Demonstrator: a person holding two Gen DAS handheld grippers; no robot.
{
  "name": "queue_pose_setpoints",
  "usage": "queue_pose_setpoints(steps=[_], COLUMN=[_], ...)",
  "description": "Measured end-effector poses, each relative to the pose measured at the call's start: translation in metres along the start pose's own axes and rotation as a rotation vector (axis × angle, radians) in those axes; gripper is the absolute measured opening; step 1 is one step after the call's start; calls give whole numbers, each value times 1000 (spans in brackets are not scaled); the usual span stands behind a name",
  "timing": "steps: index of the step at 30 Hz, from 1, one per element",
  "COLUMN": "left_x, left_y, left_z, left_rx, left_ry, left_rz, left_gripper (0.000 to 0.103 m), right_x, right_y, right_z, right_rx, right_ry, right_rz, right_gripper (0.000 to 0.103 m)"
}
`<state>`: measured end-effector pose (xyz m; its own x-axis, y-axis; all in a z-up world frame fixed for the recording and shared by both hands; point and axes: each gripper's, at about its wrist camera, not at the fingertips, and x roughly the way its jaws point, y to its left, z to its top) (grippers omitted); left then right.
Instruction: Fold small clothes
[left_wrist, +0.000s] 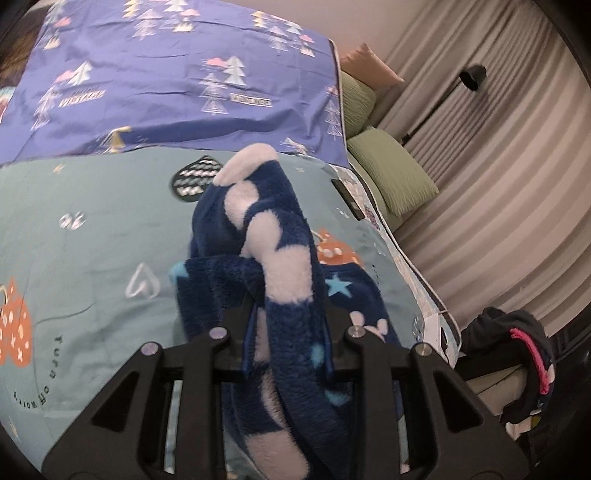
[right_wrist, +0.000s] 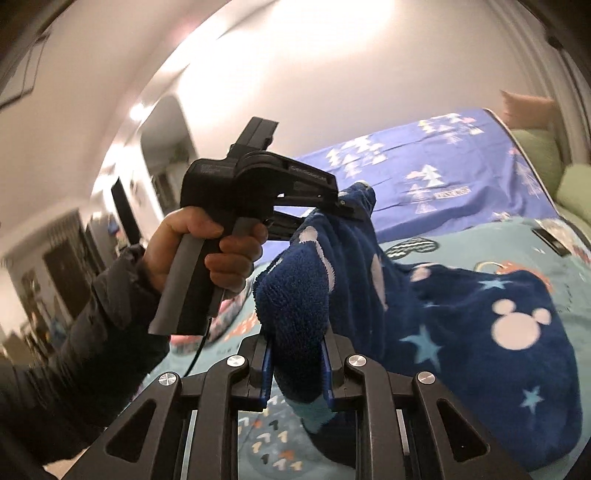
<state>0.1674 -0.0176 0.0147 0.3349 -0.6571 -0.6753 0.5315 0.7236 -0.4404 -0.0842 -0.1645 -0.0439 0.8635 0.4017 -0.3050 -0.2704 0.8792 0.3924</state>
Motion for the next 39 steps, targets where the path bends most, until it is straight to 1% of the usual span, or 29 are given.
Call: queue_pose_setpoints(steps=[4,15,21,32,39], left_x=[10,47,71,105,130], left_y=[-36,-110,-144,-177,-193], left_z=[2,7,2,-12,-20], left_rx=[55,171,234,316,358], left_ry=[8,53,79,119,158], left_rz=[36,116,143,175,200], left_gripper=[29,29,29,29,30], right_x=[-17,-71,-88,-108,-116], right_y=[-28,-62,-83,-102,-118], right_z=[6,-3,-9,-21,-32], right_rx=[67,204,290,371,441], right_ry=[-27,-97,-122,-131,-129], right_rz=[10,16,20,-26,-30], right_gripper=[19,19,19,19,19])
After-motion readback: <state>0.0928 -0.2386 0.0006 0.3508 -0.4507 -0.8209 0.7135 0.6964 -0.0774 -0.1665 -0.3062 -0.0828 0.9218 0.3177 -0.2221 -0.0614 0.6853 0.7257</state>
